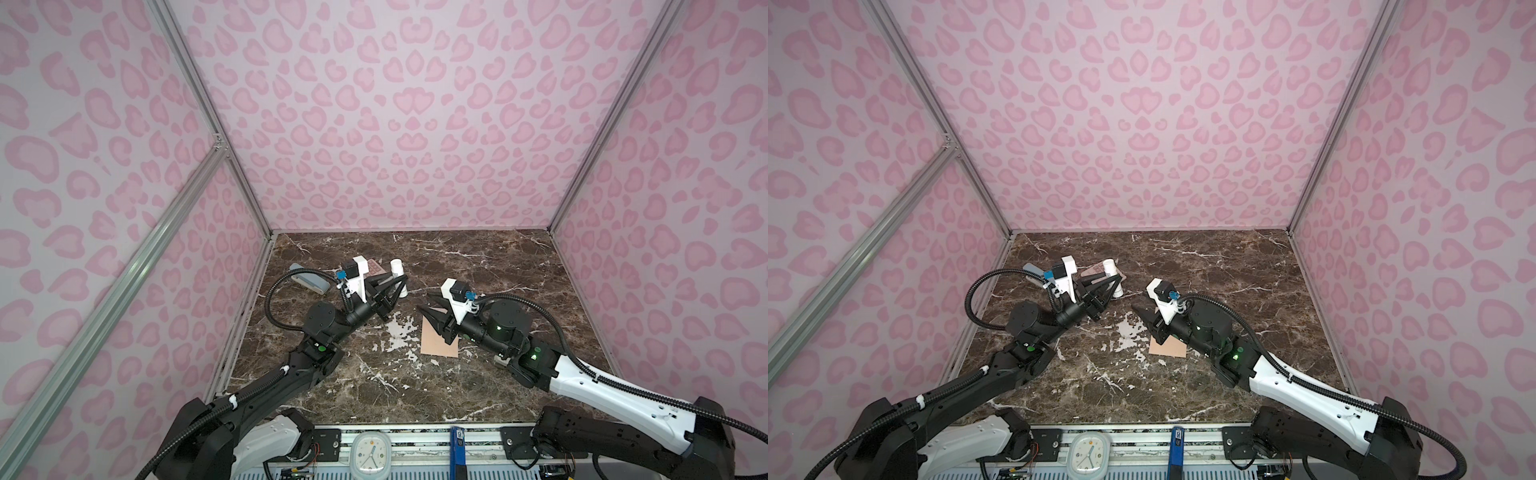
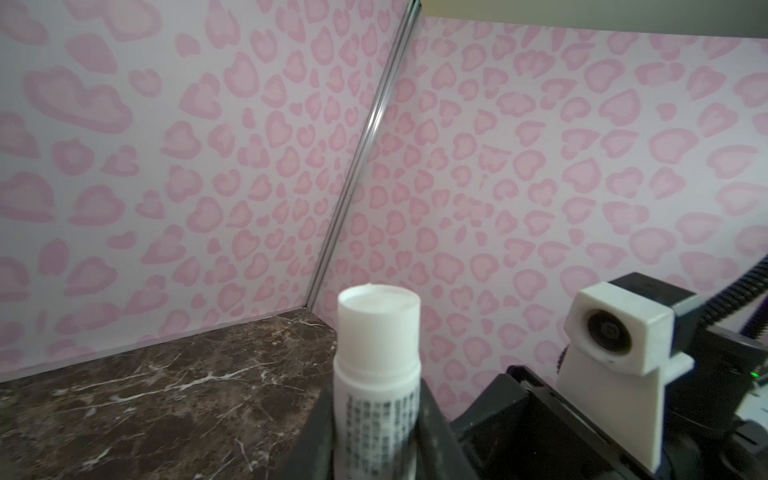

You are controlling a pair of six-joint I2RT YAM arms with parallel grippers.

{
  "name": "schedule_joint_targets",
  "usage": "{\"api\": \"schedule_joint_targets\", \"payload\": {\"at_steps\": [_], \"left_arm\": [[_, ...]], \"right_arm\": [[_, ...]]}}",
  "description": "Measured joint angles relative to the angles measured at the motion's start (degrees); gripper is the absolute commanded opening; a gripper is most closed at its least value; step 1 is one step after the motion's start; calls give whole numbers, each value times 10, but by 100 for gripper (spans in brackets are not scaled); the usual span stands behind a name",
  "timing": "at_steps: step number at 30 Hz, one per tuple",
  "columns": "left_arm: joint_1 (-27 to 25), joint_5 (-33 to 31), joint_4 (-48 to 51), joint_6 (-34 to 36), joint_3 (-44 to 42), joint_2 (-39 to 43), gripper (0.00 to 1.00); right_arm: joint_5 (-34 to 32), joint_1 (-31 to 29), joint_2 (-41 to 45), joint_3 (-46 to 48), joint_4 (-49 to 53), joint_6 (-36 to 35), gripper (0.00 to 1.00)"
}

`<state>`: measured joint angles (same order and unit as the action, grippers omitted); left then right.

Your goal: Place the letter into the envelope and seal it

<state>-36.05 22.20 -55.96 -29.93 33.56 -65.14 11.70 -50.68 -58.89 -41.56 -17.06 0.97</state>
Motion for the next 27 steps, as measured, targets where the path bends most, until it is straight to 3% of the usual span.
{"api": "schedule_joint_targets", "payload": {"at_steps": [4,11,20,27], "left_arm": [[2,60,-59,-39,17,-38,4],[2,114,-113,-80,28,-66,4],[-1,135,-131,-94,31,-73,4],[-2,138,-147,-94,31,-81,4]], "right_arm": [[67,12,-9,4,-34,28,46],[123,46,-20,9,-85,76,46],[173,54,-50,-14,-105,100,36],[177,55,-55,-20,-104,106,21]]}}
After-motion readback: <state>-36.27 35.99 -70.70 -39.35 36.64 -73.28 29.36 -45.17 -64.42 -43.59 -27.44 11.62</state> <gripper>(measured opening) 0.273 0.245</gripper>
